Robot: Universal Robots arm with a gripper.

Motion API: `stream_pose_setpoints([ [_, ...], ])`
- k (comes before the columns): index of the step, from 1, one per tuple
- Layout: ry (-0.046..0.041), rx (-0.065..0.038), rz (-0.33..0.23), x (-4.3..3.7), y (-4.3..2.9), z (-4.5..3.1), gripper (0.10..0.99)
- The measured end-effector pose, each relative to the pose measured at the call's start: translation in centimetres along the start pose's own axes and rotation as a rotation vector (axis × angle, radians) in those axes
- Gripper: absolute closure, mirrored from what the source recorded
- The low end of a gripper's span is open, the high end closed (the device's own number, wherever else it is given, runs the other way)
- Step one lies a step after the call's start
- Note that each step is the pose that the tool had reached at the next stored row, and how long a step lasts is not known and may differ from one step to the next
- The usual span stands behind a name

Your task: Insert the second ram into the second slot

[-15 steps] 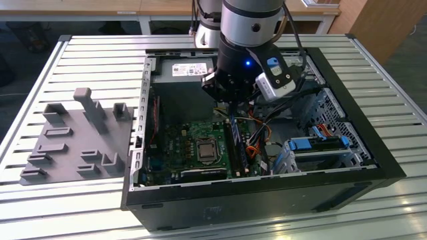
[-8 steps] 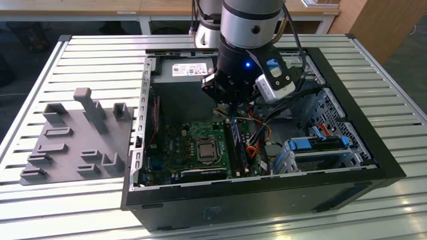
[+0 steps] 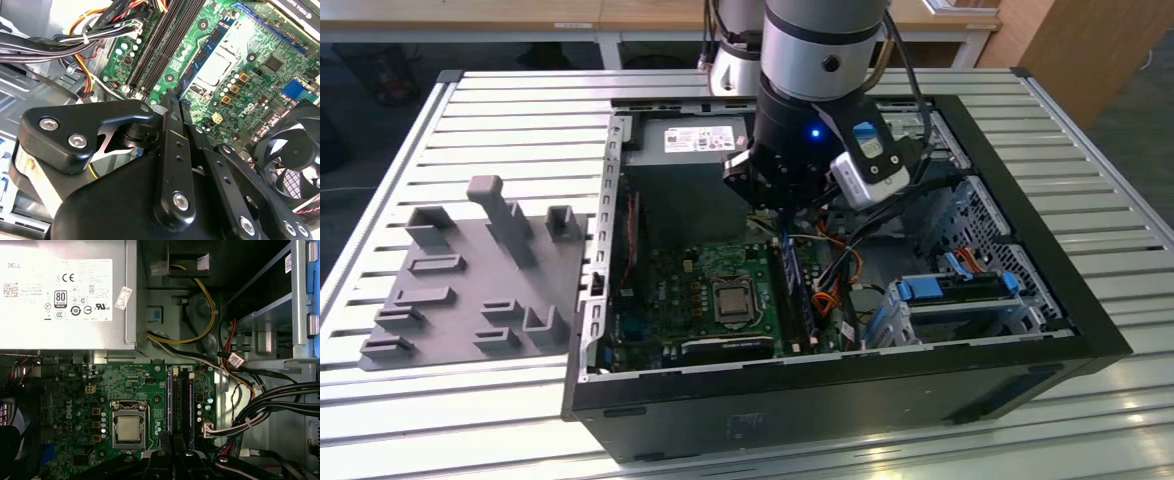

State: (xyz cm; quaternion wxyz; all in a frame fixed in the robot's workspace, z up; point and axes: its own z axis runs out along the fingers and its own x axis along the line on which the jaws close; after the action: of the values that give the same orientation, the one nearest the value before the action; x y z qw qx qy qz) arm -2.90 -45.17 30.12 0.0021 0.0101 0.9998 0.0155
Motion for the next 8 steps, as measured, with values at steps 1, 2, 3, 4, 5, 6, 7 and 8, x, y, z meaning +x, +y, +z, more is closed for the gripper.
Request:
stream_pose_setpoints([
  [1, 0.0000, 0.000, 0.000, 0.00, -0.01, 0.03, 0.953],
  [2, 0.0000, 0.000, 0.000, 0.00, -0.02, 0.05, 0.953],
  [3, 0.0000, 0.000, 0.000, 0.00, -0.02, 0.07, 0.953],
  [4, 0.0000, 0.000, 0.000, 0.00, -0.03, 0.10, 0.953],
  [5, 0.0000, 0.000, 0.000, 0.00, -0.04, 0.12, 0.953],
  [6, 0.0000, 0.000, 0.000, 0.00, -0.05, 0.15, 0.953],
  [7, 0.0000, 0.000, 0.000, 0.00, -0.06, 0.17, 0.953],
  [8, 0.0000, 0.000, 0.000, 0.00, -0.07, 0.19, 0.953],
])
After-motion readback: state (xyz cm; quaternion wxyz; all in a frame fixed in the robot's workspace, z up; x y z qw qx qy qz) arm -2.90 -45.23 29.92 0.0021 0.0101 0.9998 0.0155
